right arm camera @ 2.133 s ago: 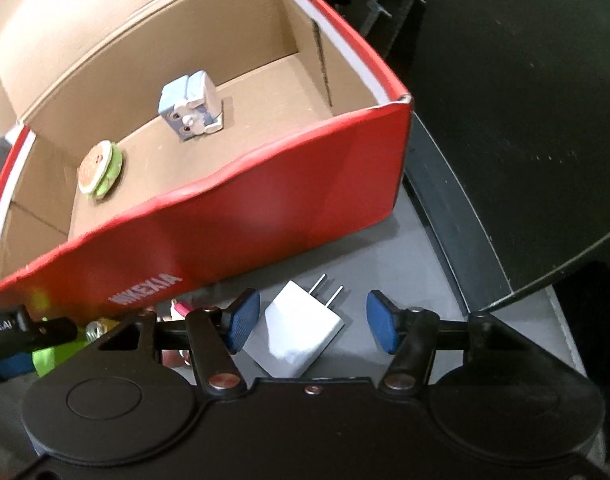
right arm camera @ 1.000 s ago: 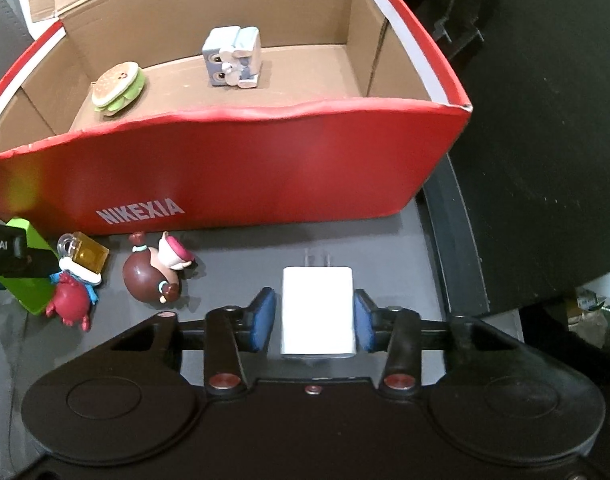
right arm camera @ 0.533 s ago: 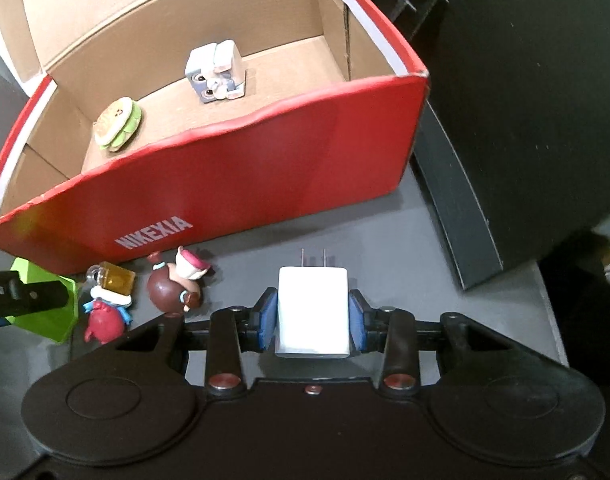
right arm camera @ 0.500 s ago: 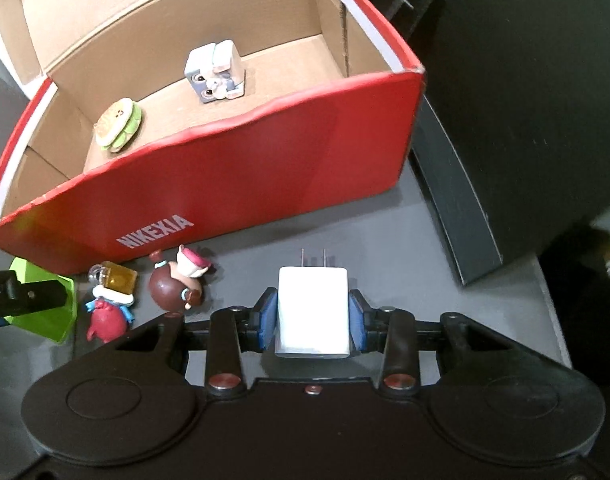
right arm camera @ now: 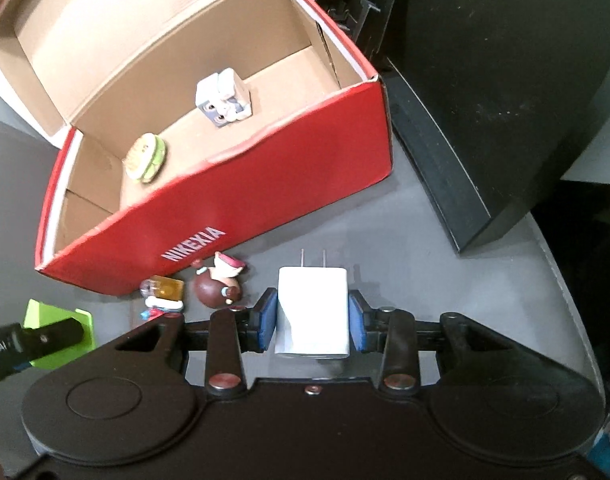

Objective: Organize objects
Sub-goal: 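Close the left tool on the green hexagon while the right tool grips the white charger, then carry the hexagon with the left tool into the shoebox while the right tool carries the charger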

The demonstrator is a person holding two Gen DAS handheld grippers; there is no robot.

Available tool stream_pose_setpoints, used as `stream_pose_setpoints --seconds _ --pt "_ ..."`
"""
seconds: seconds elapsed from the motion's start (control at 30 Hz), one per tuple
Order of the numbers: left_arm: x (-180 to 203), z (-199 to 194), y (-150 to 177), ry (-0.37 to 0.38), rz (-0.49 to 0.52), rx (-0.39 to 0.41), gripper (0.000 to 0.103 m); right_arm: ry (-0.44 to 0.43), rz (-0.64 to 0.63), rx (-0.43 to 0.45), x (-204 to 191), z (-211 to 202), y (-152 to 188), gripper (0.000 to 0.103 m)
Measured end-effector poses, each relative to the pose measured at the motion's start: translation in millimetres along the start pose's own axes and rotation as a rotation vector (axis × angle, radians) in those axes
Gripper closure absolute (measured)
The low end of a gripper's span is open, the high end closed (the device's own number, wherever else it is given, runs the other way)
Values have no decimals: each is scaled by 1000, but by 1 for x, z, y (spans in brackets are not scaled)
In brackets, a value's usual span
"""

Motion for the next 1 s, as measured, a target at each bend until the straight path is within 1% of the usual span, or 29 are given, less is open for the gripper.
stream_pose_setpoints --seconds 0.17,0.33,0.67,0.87,1.0 --pt "-2 -15 0 26 -7 16 55 -41 -8 30 -12 -20 -8 66" --pt "1 -36 -6 45 14 61 55 -66 -28 71 -21 -45 -14 66" --pt "4 -84 -12 98 -6 137 55 -100 -61 163 -40 -94 -29 66" --pt "4 -115 -8 131 2 181 55 -126 -83 201 -49 -120 -29 66" --pt "2 -132 -5 144 -7 211 55 -148 -126 219 -59 -137 -26 66"
Point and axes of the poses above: each gripper's, at about its wrist camera, not at the fingertips, and z roughly the way its jaws point, x to its right, y to its underside, the point moved 10 cm from there along z, roughly the way its jaws point, and after that the axes turned 15 degrees about -y, right-handed, at the moved point
